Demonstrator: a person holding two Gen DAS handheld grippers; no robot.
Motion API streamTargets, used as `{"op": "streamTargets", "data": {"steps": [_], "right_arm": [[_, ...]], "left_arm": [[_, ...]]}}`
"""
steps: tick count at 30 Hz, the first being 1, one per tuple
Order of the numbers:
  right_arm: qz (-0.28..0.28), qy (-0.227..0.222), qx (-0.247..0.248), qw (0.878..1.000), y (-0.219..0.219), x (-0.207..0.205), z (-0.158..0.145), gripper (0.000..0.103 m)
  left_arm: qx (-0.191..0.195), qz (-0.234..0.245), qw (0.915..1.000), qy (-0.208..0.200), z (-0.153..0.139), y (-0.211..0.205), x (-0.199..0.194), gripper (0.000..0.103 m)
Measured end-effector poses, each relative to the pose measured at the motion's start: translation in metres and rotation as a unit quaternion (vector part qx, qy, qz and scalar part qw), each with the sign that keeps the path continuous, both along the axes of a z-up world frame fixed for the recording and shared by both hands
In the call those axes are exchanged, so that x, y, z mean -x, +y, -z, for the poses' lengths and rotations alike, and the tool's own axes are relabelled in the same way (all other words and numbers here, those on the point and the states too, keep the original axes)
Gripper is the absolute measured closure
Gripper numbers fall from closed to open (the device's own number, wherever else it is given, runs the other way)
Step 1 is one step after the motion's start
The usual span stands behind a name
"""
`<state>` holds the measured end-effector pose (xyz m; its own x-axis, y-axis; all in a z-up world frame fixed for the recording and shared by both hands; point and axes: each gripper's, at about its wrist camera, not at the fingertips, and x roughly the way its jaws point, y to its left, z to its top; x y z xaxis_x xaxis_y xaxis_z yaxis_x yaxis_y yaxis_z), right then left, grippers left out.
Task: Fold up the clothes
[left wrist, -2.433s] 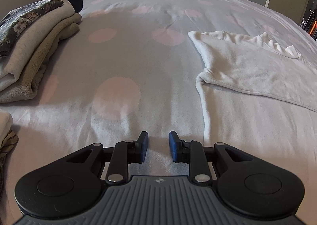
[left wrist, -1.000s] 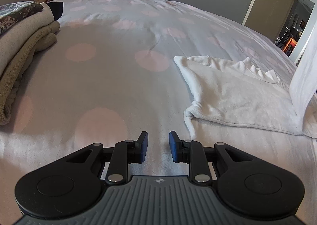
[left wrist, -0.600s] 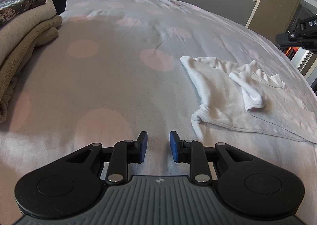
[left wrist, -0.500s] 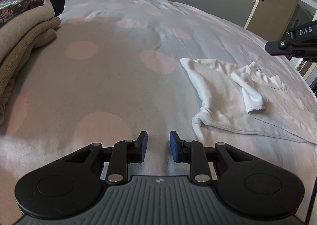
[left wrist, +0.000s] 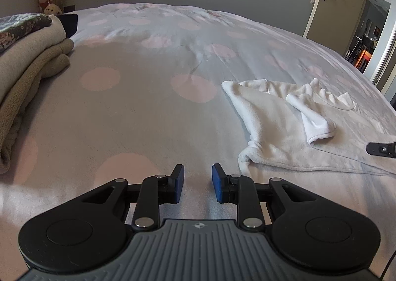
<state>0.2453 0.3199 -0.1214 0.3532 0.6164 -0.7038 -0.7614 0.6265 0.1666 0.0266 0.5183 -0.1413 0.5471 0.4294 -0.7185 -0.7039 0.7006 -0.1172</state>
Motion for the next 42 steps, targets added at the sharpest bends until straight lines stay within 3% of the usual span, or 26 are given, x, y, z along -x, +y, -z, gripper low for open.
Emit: {"op": "streamTargets", "data": {"steps": [6, 10, 15, 19, 22, 25, 29, 33, 34, 35, 42], "right_arm": [[0.033, -0.024, 0.008, 0.999, -0.056, -0.006, 0.012, 0.095], [0.052, -0.046, 0.020, 0.997, -0.084, -0.013, 0.020, 0.095], [0.076, -0.073, 0.035, 0.994, -0.118, -0.022, 0.029, 0.094], [0.077, -0.059, 0.021, 0.995, -0.121, -0.030, 0.032, 0.094], [0.079, -0.049, 0.011, 0.996, -0.123, -0.036, 0.033, 0.092], [0.080, -0.039, 0.001, 0.996, -0.125, -0.042, 0.035, 0.083], [0.082, -0.025, -0.011, 0.996, -0.128, -0.049, 0.036, 0.082], [0.087, -0.003, -0.026, 0.996, -0.131, -0.054, 0.036, 0.078], [0.087, -0.003, -0.025, 0.996, -0.131, -0.053, 0.036, 0.078], [0.087, -0.003, -0.025, 0.996, -0.131, -0.053, 0.036, 0.078], [0.097, 0.004, -0.026, 0.995, -0.135, -0.054, 0.034, 0.077]], "left_arm": [[-0.051, 0.028, 0.9981, 0.020, -0.018, -0.026, -0.015, 0.080], [-0.088, 0.080, 0.9921, 0.040, -0.026, -0.051, -0.051, 0.073], [-0.145, 0.146, 0.9764, 0.065, -0.031, -0.083, -0.109, 0.073], [-0.178, 0.197, 0.9612, 0.077, -0.027, -0.101, -0.154, 0.072], [-0.188, 0.223, 0.9526, 0.087, -0.020, -0.112, -0.181, 0.071], [-0.185, 0.234, 0.9490, 0.103, -0.011, -0.116, -0.203, 0.071], [-0.171, 0.231, 0.9490, 0.130, 0.003, -0.115, -0.218, 0.070], [-0.161, 0.212, 0.9543, 0.137, 0.012, -0.109, -0.217, 0.072], [-0.154, 0.206, 0.9576, 0.130, 0.012, -0.106, -0.214, 0.085], [-0.148, 0.198, 0.9610, 0.122, 0.010, -0.103, -0.210, 0.091], [-0.105, 0.090, 0.9898, 0.034, -0.036, -0.063, -0.151, 0.094]]}}
